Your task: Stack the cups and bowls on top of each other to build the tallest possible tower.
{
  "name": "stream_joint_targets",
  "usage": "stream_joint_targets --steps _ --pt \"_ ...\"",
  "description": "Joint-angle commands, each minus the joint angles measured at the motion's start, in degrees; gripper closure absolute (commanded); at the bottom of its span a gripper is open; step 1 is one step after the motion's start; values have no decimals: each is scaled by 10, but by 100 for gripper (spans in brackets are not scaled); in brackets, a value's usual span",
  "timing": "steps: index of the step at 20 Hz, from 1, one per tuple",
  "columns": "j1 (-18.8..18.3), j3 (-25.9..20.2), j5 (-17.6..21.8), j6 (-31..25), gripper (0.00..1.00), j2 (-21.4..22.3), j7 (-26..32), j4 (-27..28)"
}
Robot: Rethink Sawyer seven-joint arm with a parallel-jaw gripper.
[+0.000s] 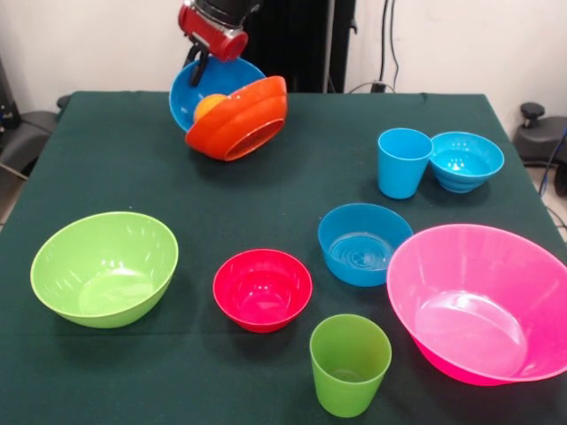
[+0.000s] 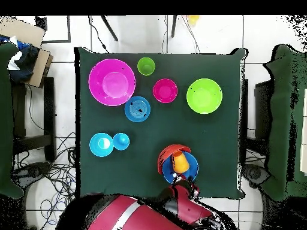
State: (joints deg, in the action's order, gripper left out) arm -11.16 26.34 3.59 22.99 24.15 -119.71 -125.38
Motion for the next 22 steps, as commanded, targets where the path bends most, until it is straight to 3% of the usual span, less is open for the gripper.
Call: stream_joint_targets --steps 1,8,15,22 --pt "0 -81 18 -49 100 -15 -42 66" --pt "6 -64 29 -91 100 27 -26 44" --pt "41 -38 24 -202 100 100 -2 35" --pt "36 -37 42 -227 100 105 1 59"
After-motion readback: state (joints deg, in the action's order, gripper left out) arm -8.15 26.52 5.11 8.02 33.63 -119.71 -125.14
